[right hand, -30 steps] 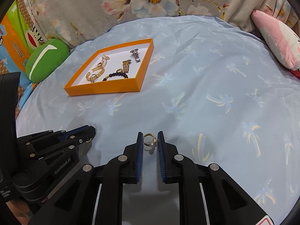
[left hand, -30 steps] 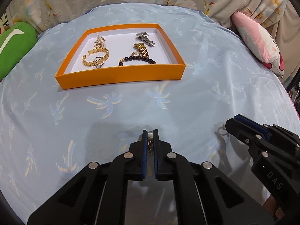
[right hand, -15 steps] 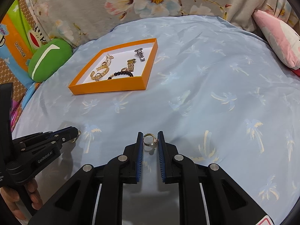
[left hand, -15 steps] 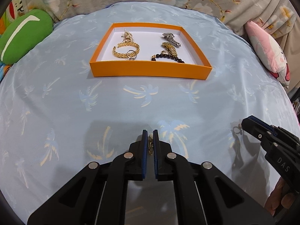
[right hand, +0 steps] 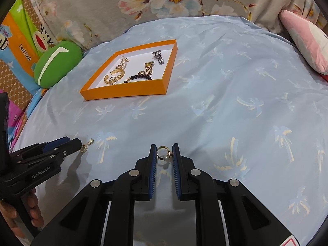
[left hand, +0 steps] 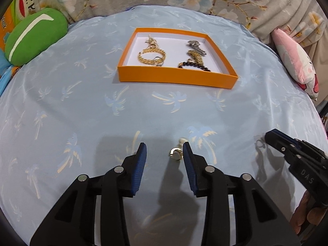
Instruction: Organize jewelry
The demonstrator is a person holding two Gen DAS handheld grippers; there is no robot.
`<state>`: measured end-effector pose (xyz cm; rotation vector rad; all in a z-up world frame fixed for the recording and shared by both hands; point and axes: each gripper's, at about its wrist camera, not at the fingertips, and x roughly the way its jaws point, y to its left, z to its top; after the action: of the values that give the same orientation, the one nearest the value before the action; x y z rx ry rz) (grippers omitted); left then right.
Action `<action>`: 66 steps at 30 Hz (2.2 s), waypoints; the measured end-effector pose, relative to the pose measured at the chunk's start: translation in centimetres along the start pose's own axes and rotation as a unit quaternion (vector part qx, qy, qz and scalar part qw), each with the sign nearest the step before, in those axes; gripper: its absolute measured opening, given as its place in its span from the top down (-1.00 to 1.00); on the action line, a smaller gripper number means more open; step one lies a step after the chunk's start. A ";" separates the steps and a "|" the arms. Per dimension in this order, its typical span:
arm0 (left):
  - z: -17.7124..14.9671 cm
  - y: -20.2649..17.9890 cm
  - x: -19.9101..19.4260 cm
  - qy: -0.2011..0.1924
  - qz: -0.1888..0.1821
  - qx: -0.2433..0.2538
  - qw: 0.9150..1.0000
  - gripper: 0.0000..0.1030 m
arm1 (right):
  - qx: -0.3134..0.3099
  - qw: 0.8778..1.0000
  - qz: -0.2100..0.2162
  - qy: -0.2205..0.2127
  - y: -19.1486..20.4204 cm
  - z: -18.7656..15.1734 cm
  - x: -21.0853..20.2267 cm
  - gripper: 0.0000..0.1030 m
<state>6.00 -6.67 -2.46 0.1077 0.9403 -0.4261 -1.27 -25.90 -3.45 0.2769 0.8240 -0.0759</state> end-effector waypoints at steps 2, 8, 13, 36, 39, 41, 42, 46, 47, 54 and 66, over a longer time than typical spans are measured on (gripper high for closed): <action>-0.1 -0.8 0.1 0.000 -0.002 0.012 1.000 0.32 | -0.001 1.000 0.000 0.000 0.1 0.0 0.0 0.72; -0.7 -2.1 1.3 0.012 -0.004 0.022 1.000 0.34 | -0.001 1.000 -0.001 0.001 0.0 -0.1 -0.1 0.72; -0.9 -1.9 1.1 0.006 0.001 0.023 1.000 0.48 | 0.002 1.000 -0.001 0.000 -0.1 -0.1 0.0 0.72; 1.5 -1.4 -0.9 -0.024 -0.006 0.022 0.999 0.73 | -0.013 1.000 0.005 -0.016 1.1 1.5 -0.9 0.72; 2.2 -1.2 -1.0 -0.029 -0.003 0.020 0.999 0.73 | -0.015 1.000 0.007 -0.019 1.3 2.1 -0.8 0.72; 2.6 -1.0 -1.0 -0.031 -0.003 0.017 0.999 0.73 | -0.016 1.000 0.008 -0.021 1.5 2.5 -0.7 0.72; 2.8 -0.9 -1.0 -0.032 -0.002 0.016 0.999 0.73 | -0.016 1.000 0.009 -0.022 1.5 2.7 -0.6 0.72; 3.4 -0.4 -0.9 -0.036 0.000 0.013 0.999 0.73 | -0.015 1.000 0.014 -0.022 1.7 3.6 0.0 0.72; 3.6 -0.3 -0.8 -0.037 0.002 0.012 0.999 0.73 | -0.015 1.000 0.014 -0.022 1.8 3.8 0.1 0.72; 5.2 0.7 -0.4 -0.045 0.007 0.005 0.999 0.73 | -0.020 0.999 0.018 -0.027 2.5 5.7 1.4 0.72; 11.4 1.8 1.4 -0.075 0.026 0.008 0.997 0.73 | -0.034 0.998 0.029 -0.044 3.9 12.0 5.0 0.72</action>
<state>16.08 -8.54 2.99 0.1138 0.7839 -0.3876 11.39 -25.20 1.49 0.2307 0.7298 -0.0051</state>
